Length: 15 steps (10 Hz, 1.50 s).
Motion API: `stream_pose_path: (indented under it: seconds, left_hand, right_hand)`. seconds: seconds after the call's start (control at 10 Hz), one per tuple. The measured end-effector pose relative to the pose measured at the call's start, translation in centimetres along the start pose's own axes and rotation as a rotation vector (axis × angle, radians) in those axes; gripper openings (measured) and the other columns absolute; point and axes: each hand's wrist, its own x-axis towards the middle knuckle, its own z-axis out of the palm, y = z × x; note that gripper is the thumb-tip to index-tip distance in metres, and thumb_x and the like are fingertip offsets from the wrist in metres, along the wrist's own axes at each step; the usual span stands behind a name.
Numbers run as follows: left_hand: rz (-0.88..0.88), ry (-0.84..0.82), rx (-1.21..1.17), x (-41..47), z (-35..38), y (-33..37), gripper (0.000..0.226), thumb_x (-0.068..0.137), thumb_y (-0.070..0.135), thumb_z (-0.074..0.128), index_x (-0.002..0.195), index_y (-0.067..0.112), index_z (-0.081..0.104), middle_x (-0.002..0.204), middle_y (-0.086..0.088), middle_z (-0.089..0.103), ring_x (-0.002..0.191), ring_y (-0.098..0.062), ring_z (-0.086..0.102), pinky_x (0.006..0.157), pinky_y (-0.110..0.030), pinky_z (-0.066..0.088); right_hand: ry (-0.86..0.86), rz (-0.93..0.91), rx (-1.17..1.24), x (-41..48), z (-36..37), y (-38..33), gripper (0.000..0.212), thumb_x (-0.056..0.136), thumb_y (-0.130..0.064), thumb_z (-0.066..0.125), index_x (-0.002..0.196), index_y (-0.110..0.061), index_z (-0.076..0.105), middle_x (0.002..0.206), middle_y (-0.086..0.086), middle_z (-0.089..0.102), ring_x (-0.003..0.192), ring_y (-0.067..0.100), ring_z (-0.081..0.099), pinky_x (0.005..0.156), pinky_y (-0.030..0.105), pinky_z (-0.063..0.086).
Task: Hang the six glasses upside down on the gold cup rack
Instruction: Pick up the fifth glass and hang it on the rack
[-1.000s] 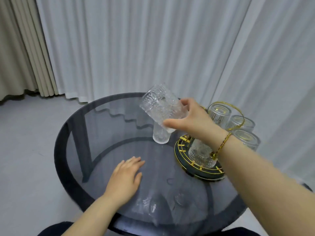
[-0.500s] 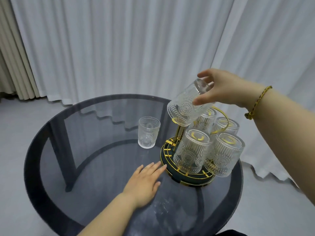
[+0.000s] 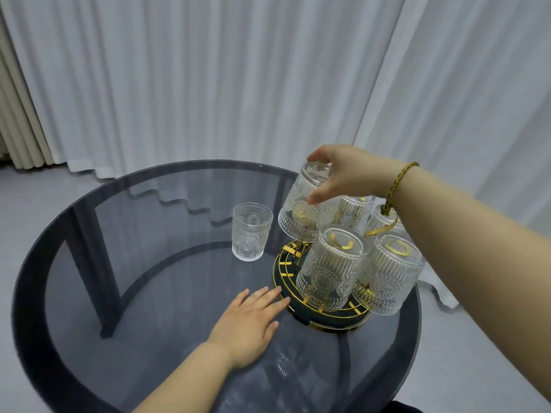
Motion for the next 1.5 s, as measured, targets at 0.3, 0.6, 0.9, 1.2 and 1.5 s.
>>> stream_pose_path:
  seconds: [0.3, 0.6, 0.9, 1.2, 1.5]
  left_hand:
    - [-0.003, 0.003, 0.002, -0.1, 0.0, 0.0, 0.046, 0.096, 0.030, 0.026, 0.138, 0.038, 0.010, 0.155, 0.010, 0.005, 0.141, -0.009, 0.003, 0.115, -0.033, -0.002]
    - [0.000, 0.012, -0.009, -0.1, 0.1, 0.0, 0.046, 0.096, 0.030, 0.027, 0.139, 0.038, 0.012, 0.155, 0.010, 0.006, 0.141, -0.009, 0.004, 0.115, -0.033, -0.001]
    - [0.004, 0.020, -0.009, 0.0, 0.2, -0.1, 0.046, 0.096, 0.031, 0.027, 0.138, 0.038, 0.011, 0.154, 0.011, 0.007, 0.141, -0.009, 0.004, 0.115, -0.033, -0.001]
    - [-0.006, 0.028, -0.024, 0.0, 0.2, -0.2, 0.046, 0.095, 0.031, 0.029, 0.138, 0.037, 0.014, 0.154, 0.009, 0.009, 0.141, -0.009, 0.005, 0.115, -0.032, -0.001]
    - [-0.153, 0.228, -0.112, -3.0, -2.4, -2.1, 0.040, 0.092, 0.028, 0.044, 0.131, 0.027, 0.038, 0.147, 0.006, 0.033, 0.136, -0.009, 0.026, 0.113, -0.026, 0.013]
  right_hand:
    - [-0.100, -0.007, -0.022, 0.8, 2.5, 0.0, 0.079, 0.065, -0.027, 0.075, 0.130, -0.012, 0.032, 0.137, 0.008, 0.043, 0.122, 0.023, 0.042, 0.096, 0.029, 0.035]
    - [-0.183, -0.022, -0.039, 1.3, 4.2, 0.0, 0.079, 0.065, -0.026, 0.075, 0.130, -0.015, 0.032, 0.135, 0.006, 0.045, 0.118, 0.023, 0.046, 0.092, 0.028, 0.037]
    - [-0.244, -0.012, -0.029, 1.5, 4.7, 0.4, 0.077, 0.067, -0.024, 0.074, 0.130, -0.017, 0.030, 0.137, 0.006, 0.043, 0.118, 0.024, 0.044, 0.092, 0.030, 0.037]
    - [-0.234, -0.008, -0.020, 1.1, 5.0, 0.3, 0.077, 0.069, -0.023, 0.072, 0.131, -0.018, 0.027, 0.139, 0.007, 0.039, 0.121, 0.025, 0.042, 0.098, 0.034, 0.038]
    - [0.334, -0.141, 0.327, -1.8, 5.3, -3.9, 0.049, 0.076, -0.016, 0.064, 0.121, -0.012, 0.045, 0.130, 0.006, 0.050, 0.119, 0.015, 0.042, 0.086, 0.009, 0.025]
